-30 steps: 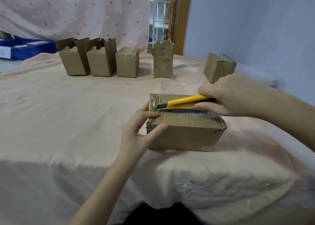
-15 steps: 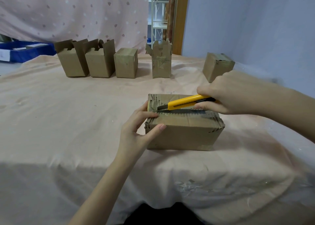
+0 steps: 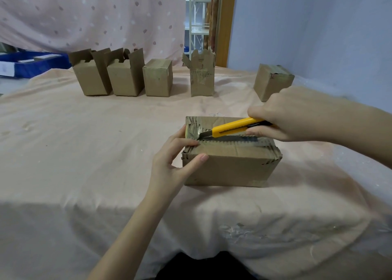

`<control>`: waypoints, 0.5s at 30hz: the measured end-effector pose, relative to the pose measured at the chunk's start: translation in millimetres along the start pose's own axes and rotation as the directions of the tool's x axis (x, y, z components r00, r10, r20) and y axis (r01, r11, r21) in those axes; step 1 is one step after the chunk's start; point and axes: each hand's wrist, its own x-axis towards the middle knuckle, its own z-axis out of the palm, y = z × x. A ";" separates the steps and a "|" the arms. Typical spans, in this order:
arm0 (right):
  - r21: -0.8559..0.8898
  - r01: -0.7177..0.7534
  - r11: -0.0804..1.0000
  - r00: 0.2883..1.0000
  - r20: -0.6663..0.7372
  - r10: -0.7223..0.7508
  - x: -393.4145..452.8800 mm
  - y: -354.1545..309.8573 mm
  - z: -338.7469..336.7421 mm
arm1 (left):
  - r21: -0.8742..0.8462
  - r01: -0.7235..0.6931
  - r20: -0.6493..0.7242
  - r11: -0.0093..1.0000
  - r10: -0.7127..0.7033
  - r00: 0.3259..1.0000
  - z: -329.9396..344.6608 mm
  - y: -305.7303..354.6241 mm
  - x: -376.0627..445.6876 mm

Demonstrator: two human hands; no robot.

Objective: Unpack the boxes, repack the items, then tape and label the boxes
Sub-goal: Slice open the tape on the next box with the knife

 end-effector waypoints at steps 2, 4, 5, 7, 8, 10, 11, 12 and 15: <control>0.003 -0.006 1.000 0.999 -0.032 0.006 -0.4 -1.0 -1.2 | 0.002 0.004 -0.002 1.000 -0.004 1.000 0.4 0.1 -0.3; 0.002 -0.019 1.000 0.999 -0.026 0.019 -3.7 -2.7 0.1 | 0.001 0.006 -0.007 1.000 -0.006 1.000 0.1 -0.2 -0.3; 0.002 -0.033 0.999 0.999 -0.003 0.033 -6.4 -2.1 0.6 | -0.003 0.009 -0.007 1.000 -0.009 1.000 -0.1 -0.1 -0.1; 0.012 -0.047 0.999 0.999 0.010 0.047 -12.8 2.1 4.9 | -0.005 0.009 -0.003 1.000 -0.009 1.000 -0.1 0.3 0.4; 0.012 -0.054 0.998 0.999 0.007 0.054 -14.1 3.5 4.7 | -0.005 0.008 -0.001 1.000 -0.008 1.000 0.3 0.4 0.6; -0.028 -0.050 0.998 0.999 0.015 0.051 -12.2 2.8 0.1 | -0.013 0.007 0.001 1.000 -0.007 1.000 1.1 0.7 0.9; -0.055 -0.041 0.998 0.997 0.066 0.044 -10.4 1.4 -2.2 | -0.017 0.005 0.000 1.000 -0.005 1.000 1.2 0.4 0.8; -0.100 -0.027 0.995 0.993 0.109 0.038 -7.3 -0.8 -0.8 | -0.016 0.003 0.001 1.000 -0.003 1.000 0.9 -0.1 0.5; -0.188 -0.022 0.982 0.986 0.158 0.052 -4.5 -2.2 7.1 | -0.007 -0.006 0.011 1.000 0.006 1.000 -0.9 -1.1 -0.7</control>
